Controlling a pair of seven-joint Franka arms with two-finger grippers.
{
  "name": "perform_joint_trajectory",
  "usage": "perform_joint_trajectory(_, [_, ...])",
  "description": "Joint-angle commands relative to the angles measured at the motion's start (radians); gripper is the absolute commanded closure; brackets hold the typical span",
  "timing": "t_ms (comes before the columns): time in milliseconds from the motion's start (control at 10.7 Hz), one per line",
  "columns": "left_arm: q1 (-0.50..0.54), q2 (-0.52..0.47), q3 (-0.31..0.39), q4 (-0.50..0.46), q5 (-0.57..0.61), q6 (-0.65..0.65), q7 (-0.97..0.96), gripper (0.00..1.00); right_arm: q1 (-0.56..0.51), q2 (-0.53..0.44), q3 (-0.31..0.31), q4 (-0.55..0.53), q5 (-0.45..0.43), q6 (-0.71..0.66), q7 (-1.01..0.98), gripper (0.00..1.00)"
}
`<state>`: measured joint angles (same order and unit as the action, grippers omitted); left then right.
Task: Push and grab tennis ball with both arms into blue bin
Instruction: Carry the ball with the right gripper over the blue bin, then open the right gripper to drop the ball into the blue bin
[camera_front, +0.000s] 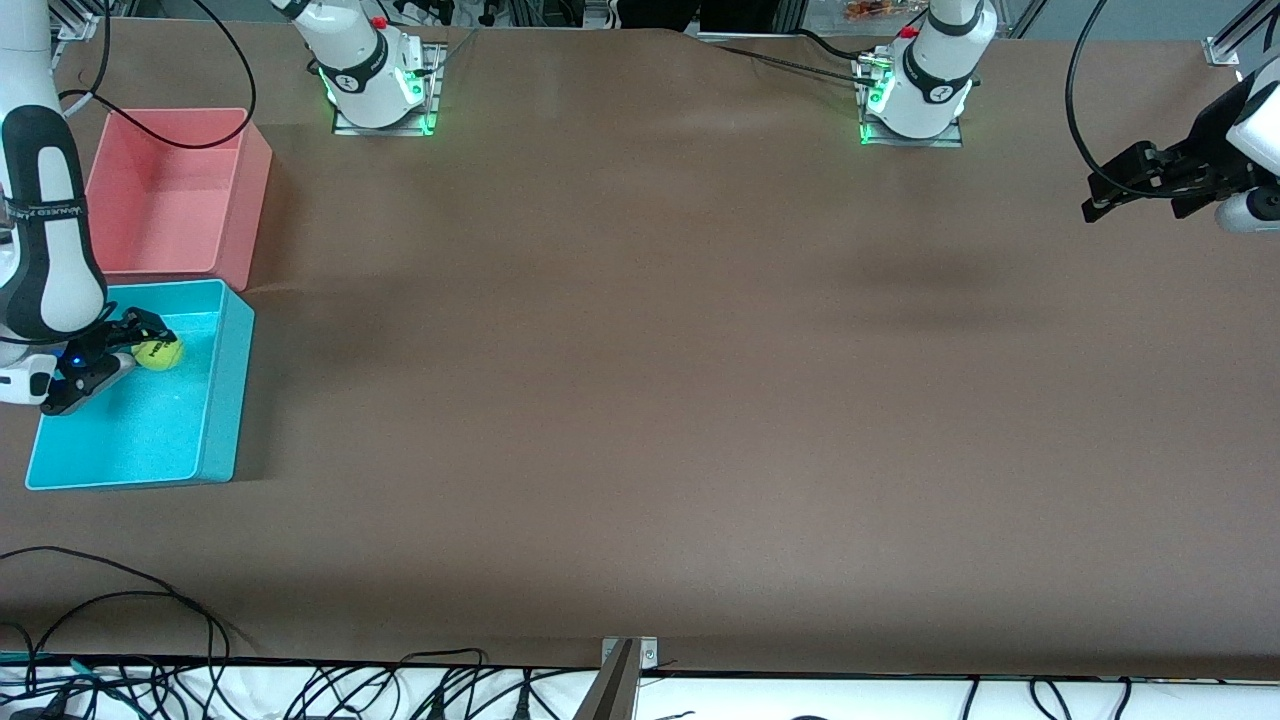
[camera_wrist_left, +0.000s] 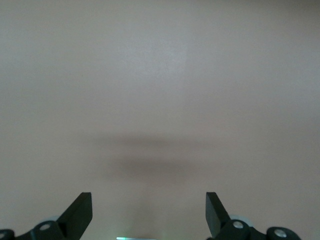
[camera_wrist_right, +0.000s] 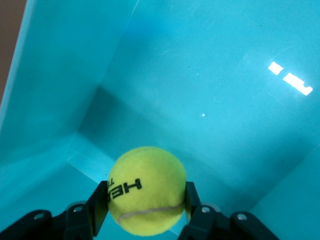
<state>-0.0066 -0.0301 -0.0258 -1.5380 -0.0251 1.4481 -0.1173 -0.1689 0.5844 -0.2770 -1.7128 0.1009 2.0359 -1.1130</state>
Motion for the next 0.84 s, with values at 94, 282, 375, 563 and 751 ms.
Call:
perform_joint_trajectory(94, [0.0,0.013,0.0,0.033,0.021,-0.02,0.005,0.0,-0.015,0.009,0.005,0.025,-0.012,-0.006,-0.054,0.0])
perform_joint_trajectory(282, [0.0,0.013,0.0,0.033,0.022,-0.02,0.005,0.0,-0.012,0.009,0.005,0.06,-0.013,-0.017,-0.041,0.0])
perform_joint_trajectory(375, [0.0,0.013,0.0,0.033,0.021,-0.02,0.005,0.0,-0.011,0.009,0.005,0.065,-0.013,-0.02,-0.042,0.0])
perform_joint_trajectory(563, [0.0,0.013,0.0,0.033,0.021,-0.02,0.007,0.0,-0.008,0.002,0.007,0.077,-0.006,-0.046,-0.042,0.0])
perform_joint_trajectory(751, [0.0,0.013,0.0,0.033,0.022,-0.02,0.005,0.0,-0.001,0.002,0.012,0.146,0.005,-0.121,-0.006,0.0])
